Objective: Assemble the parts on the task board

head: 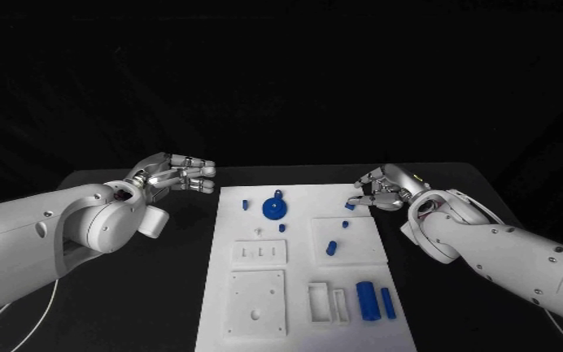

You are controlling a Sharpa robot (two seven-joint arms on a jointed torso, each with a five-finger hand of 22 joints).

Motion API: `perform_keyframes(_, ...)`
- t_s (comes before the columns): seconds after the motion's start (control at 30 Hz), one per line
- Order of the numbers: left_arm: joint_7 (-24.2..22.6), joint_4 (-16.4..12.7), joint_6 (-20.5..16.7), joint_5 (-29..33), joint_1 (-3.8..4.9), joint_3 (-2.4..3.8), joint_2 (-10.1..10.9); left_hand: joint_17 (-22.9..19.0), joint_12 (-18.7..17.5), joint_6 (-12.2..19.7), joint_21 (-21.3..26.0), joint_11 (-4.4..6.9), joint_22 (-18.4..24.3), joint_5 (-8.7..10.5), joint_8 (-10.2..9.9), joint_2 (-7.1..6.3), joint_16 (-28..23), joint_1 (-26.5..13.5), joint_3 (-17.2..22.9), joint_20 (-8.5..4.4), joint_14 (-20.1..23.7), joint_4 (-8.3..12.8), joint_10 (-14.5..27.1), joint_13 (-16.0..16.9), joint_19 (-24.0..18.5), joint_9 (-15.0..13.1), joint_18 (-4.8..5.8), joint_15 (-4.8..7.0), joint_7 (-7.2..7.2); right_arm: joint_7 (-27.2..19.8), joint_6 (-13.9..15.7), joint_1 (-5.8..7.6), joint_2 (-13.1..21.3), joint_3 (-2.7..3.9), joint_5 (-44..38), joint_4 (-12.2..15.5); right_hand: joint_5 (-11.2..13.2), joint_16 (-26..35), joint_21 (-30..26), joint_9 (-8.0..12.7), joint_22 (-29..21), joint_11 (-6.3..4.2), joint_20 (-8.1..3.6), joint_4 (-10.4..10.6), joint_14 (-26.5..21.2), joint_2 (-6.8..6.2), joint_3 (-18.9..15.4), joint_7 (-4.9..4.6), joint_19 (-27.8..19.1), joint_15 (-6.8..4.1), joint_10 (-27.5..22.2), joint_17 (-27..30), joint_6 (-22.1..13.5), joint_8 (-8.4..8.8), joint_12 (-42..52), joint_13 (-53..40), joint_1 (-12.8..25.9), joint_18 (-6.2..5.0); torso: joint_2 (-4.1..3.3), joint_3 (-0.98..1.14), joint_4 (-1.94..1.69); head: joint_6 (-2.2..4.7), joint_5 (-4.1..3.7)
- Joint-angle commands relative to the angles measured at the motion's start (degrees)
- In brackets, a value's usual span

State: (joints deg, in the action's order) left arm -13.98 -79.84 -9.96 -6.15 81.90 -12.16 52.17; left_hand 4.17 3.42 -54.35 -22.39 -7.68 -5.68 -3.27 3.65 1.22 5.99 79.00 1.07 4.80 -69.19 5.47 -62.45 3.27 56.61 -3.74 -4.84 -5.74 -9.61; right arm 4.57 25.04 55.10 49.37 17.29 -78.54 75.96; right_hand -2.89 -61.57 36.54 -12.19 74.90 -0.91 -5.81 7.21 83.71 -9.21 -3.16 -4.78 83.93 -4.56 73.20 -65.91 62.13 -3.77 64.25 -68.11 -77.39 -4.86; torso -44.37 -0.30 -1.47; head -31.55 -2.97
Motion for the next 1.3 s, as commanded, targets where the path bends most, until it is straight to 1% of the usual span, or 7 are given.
perform_keyframes(0.03, -0.3, 0.0, 0.8, -0.1, -0.01, 0.03, -0.1, 0.0, 0.0, 0.3, -0.3, -0.27, 0.0, 0.26, -0.1, -0.03, 0.0, 0.6, 0.0, 0.07, 0.2, 0.3, 0.2, 0.1, -0.2, 0.0, 0.10, -0.12, 0.06, -5.3, -4.0, 0.01, 0.3, 0.80, 4.8, -0.5, -0.4, -0.5, 0.3, 2.1, 4.3, 0.62, 0.48, -2.0, 0.0, 1.21, 1.5, -0.44, 2.9, 0.38, 0.1, 0.1, -1.1, 0.19, 0.4, 0.1, -0.3, -0.83, -0.01, -0.03, 0.01, 0.05, -0.35)
perform_keyframes(0.13, -0.3, 0.1, 0.8, -0.1, -0.02, 0.03, -0.1, 0.0, 0.0, 0.3, -0.3, -0.28, 0.1, 0.26, -0.1, -0.02, 0.0, 0.5, -0.1, 0.08, 0.2, 0.2, 0.2, 0.1, -0.2, 0.0, 0.11, -0.13, 0.06, -6.7, -5.9, 0.01, 0.6, 1.34, 6.0, -0.8, -5.1, -0.6, 0.3, 4.1, 4.2, 0.77, 0.64, -4.7, -0.1, 2.16, 3.5, -0.68, 2.9, 0.51, 0.0, 0.2, -1.2, 0.16, 0.5, 0.2, -0.6, -0.97, -0.05, -0.11, -0.03, 0.04, -0.32)
perform_keyframes(0.23, -0.3, 0.1, 0.8, -0.1, -0.02, 0.03, -0.1, 0.0, 0.0, 0.3, -0.3, -0.28, 0.1, 0.26, -0.1, -0.02, 0.0, 0.5, -0.1, 0.08, 0.2, 0.2, 0.2, 0.1, -0.2, 0.0, 0.11, -0.13, 0.06, -8.3, -8.6, 0.02, 1.0, 1.70, 7.4, -1.0, -16.6, -0.6, 0.5, 6.1, 4.3, 0.78, 0.56, -8.7, -0.1, 3.62, 8.6, -0.88, 2.8, 0.39, -0.3, 0.2, -0.6, 0.31, 0.5, 0.1, -2.7, -0.87, -0.04, -0.14, 0.06, -0.11, -0.39)
perform_keyframes(0.4, -0.2, 0.0, 0.8, -0.1, -0.02, 0.03, -0.1, 0.0, 0.0, 0.2, -0.3, -0.27, 0.1, 0.27, -0.1, -0.05, 0.0, 0.4, -0.1, 0.08, 0.2, 0.1, 0.2, 0.1, -0.2, 0.0, 0.10, -0.12, 0.06, -10.3, -13.5, 0.07, 1.7, 1.94, 8.1, -1.5, -14.1, -0.5, 0.8, 8.3, 4.5, -0.03, 0.10, -16.4, -0.4, 3.50, 29.3, -0.44, 2.3, -0.10, -1.1, 0.4, 2.7, 0.27, 0.4, 0.1, 2.1, -0.38, -0.05, -0.18, -0.13, -0.27, -0.43)
perform_keyframes(0.5, -0.2, 0.0, 0.8, -0.1, -0.02, 0.03, 0.0, 0.0, 0.0, 0.2, -0.3, -0.27, 0.1, 0.27, -0.1, -0.05, 0.0, 0.4, -0.1, 0.08, 0.2, 0.1, 0.2, 0.1, -0.2, 0.0, 0.10, -0.12, 0.06, -10.0, -16.0, 0.08, 2.0, 2.00, 5.2, -1.3, -12.5, -1.0, 2.0, 8.3, 4.6, -0.67, -0.47, -19.3, -0.3, 3.62, 33.9, 0.34, 2.2, -0.57, -0.2, 0.0, 4.8, 0.18, 1.9, -0.8, 5.4, 0.20, -0.11, -0.15, -0.18, -0.33, -0.45)
perform_keyframes(0.7, -0.1, 0.0, 1.0, -0.1, -0.02, 0.02, 0.1, 0.0, 0.0, 0.2, -0.3, -0.27, 0.1, 0.27, -0.1, -0.05, 0.0, 0.4, -0.1, 0.08, 0.2, 0.1, 0.2, 0.1, -0.2, 0.0, 0.10, -0.12, 0.06, -9.4, -17.1, 0.09, 2.1, 2.03, -2.1, -0.8, -14.3, -2.3, 3.7, 8.3, 4.8, -1.01, -0.68, -21.4, -0.3, 3.79, 33.2, 0.79, 1.9, -0.72, 1.5, -1.6, 6.4, 0.18, 5.1, -3.5, 5.5, 0.67, -0.13, -0.07, -0.15, -0.41, -0.29)
perform_keyframes(1.3, 0.0, 0.1, 1.4, -0.1, -0.02, 0.02, 0.0, 0.0, 0.0, 0.3, -0.3, -0.26, 0.1, 0.27, -0.1, 0.00, 0.0, 0.6, -0.1, 0.04, 0.2, 0.0, 0.2, 0.1, -0.1, 0.0, 0.11, -0.10, 0.08, -8.0, -7.8, 0.09, 1.1, 2.03, -10.7, -0.4, -5.9, -1.6, 2.7, 8.4, 4.5, 0.02, 0.07, -18.3, -0.1, 1.76, 22.1, 0.46, 2.1, 0.01, 1.7, -1.4, 5.1, 0.18, 4.6, -3.1, 0.8, 0.30, -0.06, -0.09, -0.10, -0.27, -0.32)
